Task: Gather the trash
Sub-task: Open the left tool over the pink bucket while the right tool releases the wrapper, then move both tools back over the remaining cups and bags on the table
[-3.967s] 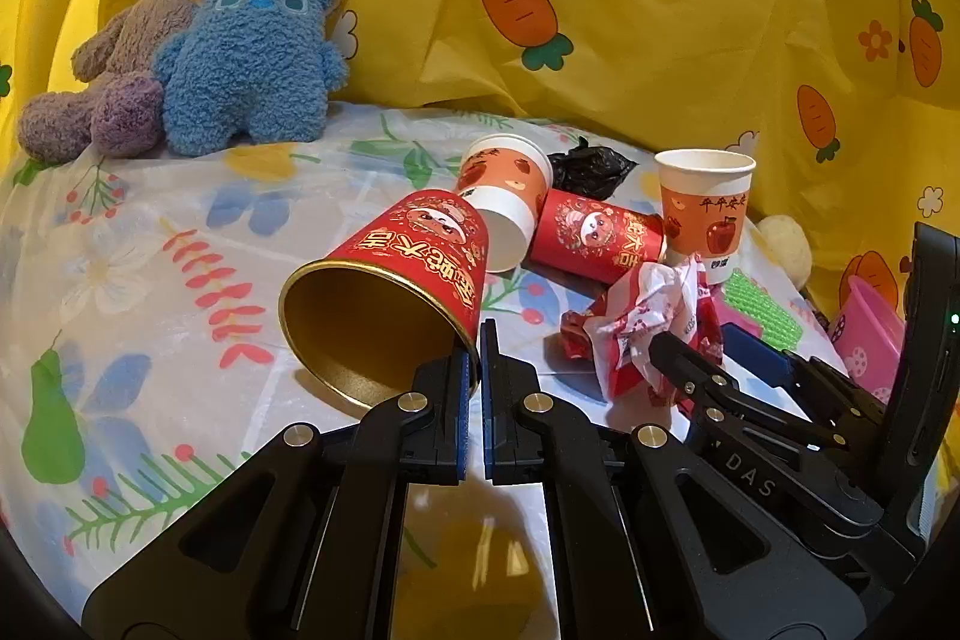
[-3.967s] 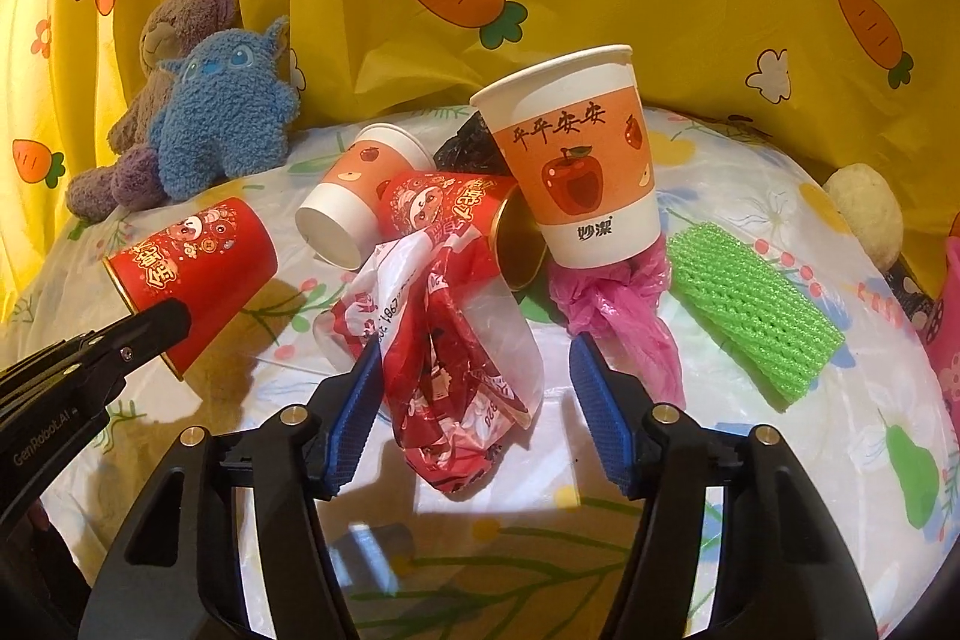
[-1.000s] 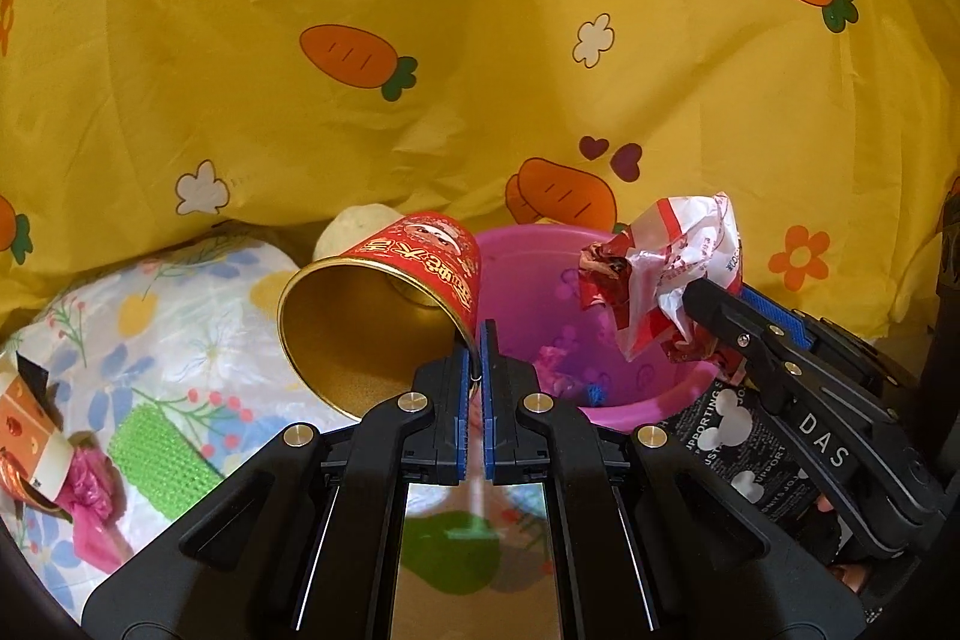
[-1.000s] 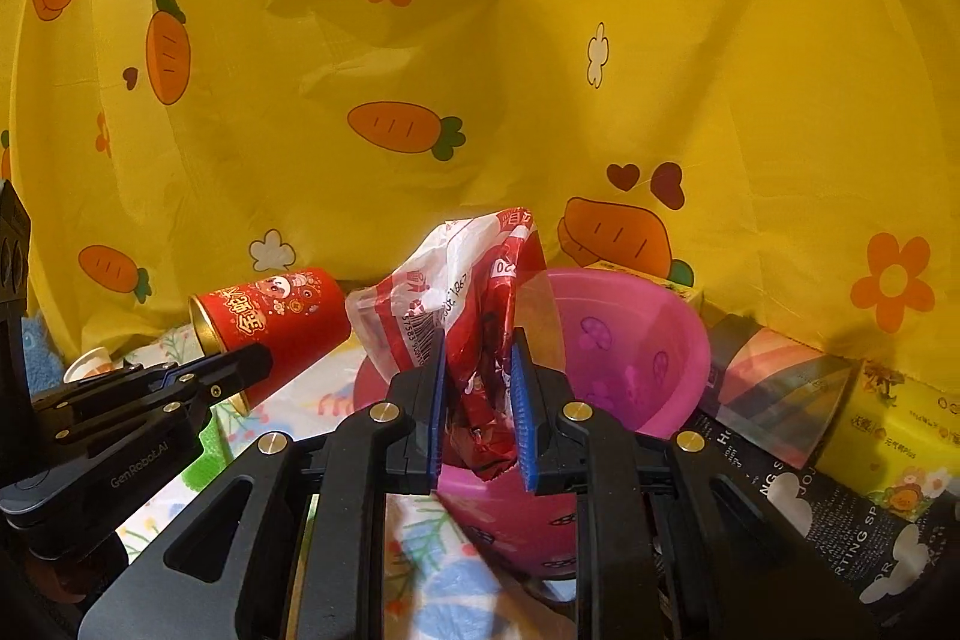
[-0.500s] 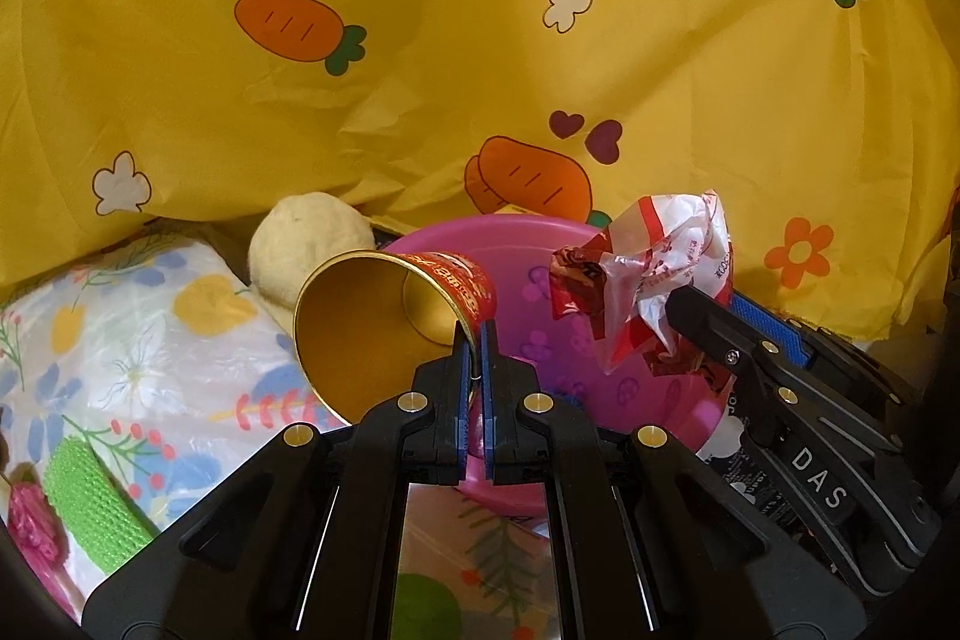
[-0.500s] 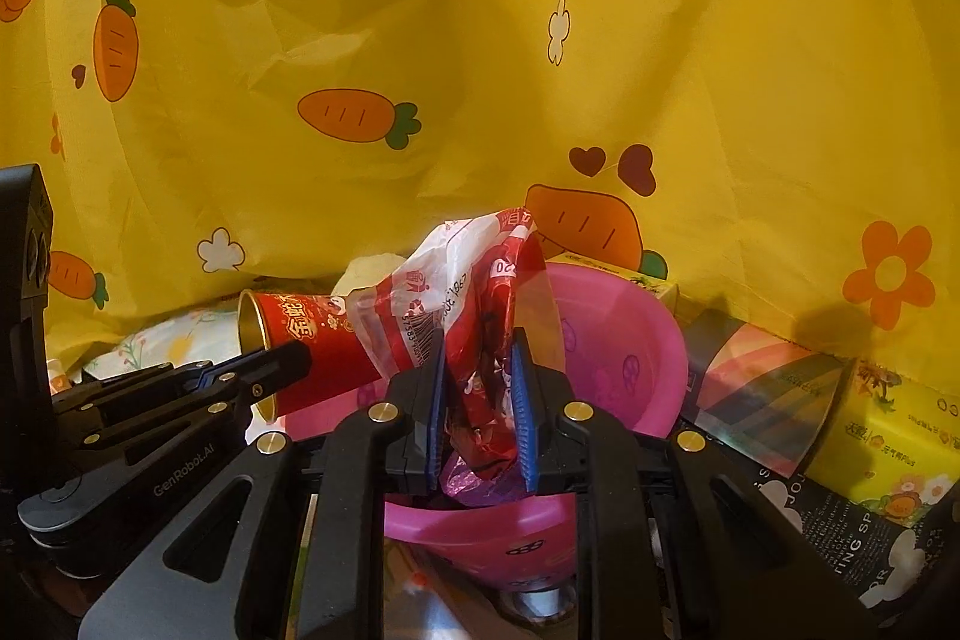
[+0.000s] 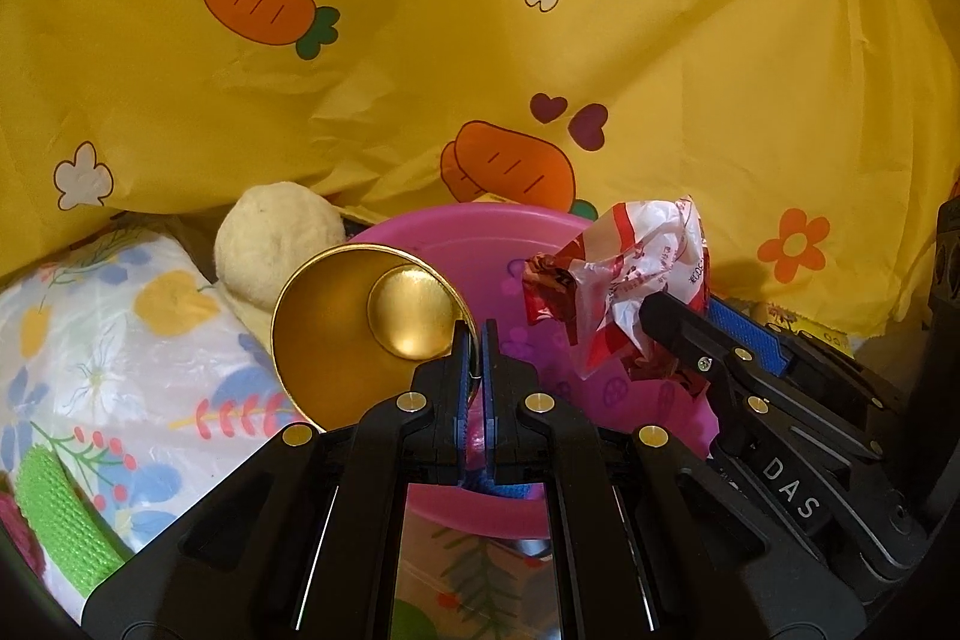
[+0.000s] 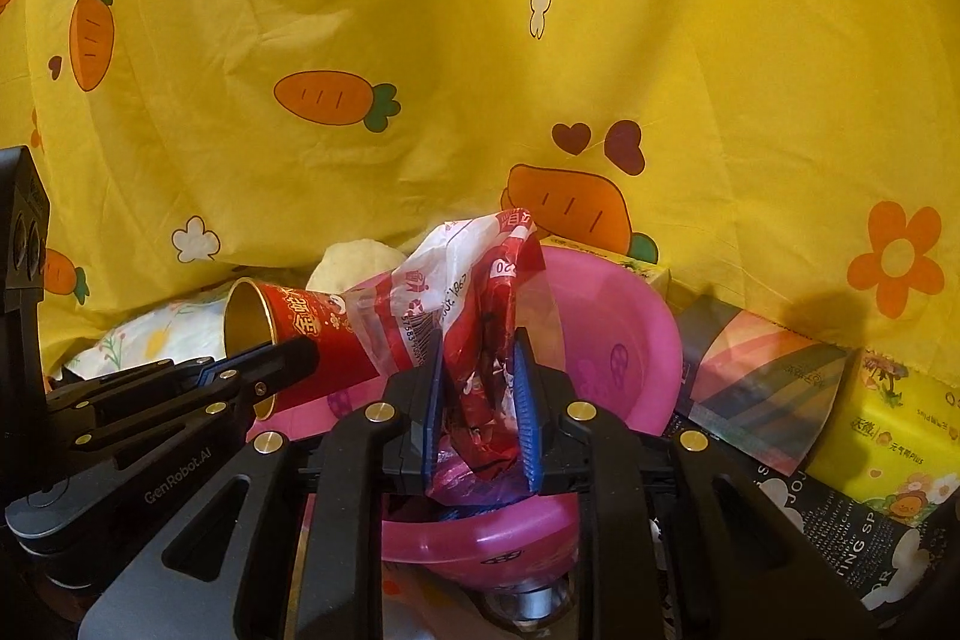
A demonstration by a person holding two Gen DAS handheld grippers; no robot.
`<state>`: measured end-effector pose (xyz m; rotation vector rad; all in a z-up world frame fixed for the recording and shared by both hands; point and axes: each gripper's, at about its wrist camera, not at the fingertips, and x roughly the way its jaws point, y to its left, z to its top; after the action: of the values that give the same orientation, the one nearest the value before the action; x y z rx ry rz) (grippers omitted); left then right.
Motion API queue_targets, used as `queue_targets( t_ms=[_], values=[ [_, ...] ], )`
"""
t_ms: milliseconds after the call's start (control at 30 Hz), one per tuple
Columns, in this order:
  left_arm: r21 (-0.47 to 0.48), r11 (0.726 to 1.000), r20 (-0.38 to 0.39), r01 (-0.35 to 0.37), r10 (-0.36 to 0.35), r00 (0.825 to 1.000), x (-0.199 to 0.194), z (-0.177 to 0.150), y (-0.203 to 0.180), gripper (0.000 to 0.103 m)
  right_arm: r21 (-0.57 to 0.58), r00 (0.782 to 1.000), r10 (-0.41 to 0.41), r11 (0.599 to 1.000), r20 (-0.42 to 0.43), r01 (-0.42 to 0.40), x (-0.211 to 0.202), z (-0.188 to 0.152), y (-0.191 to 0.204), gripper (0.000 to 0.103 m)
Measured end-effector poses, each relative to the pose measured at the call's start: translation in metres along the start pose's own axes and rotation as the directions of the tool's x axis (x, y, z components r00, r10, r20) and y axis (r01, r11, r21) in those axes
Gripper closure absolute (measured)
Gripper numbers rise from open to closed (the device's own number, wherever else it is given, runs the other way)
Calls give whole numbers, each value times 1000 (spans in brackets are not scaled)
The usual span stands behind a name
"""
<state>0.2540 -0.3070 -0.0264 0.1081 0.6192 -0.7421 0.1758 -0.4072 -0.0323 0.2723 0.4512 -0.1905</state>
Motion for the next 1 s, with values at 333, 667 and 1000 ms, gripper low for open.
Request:
queue_targets(
  t_ms=[333,667,1000],
  values=[
    [-24,999,-7,43,-43,999,4,-3,7,95,1,1000,-4,1000,-16,4,9,-2,-3,77],
    [-90,996,37,12,-9,999,-16,-9,28,30,4,1000,-13,1000,-10,13,7,-4,-4,61],
    [-131,979,99,-159,173,980,-69,-27,48,6,-17,999,-27,999,25,27,-11,-11,6,29]
  ],
)
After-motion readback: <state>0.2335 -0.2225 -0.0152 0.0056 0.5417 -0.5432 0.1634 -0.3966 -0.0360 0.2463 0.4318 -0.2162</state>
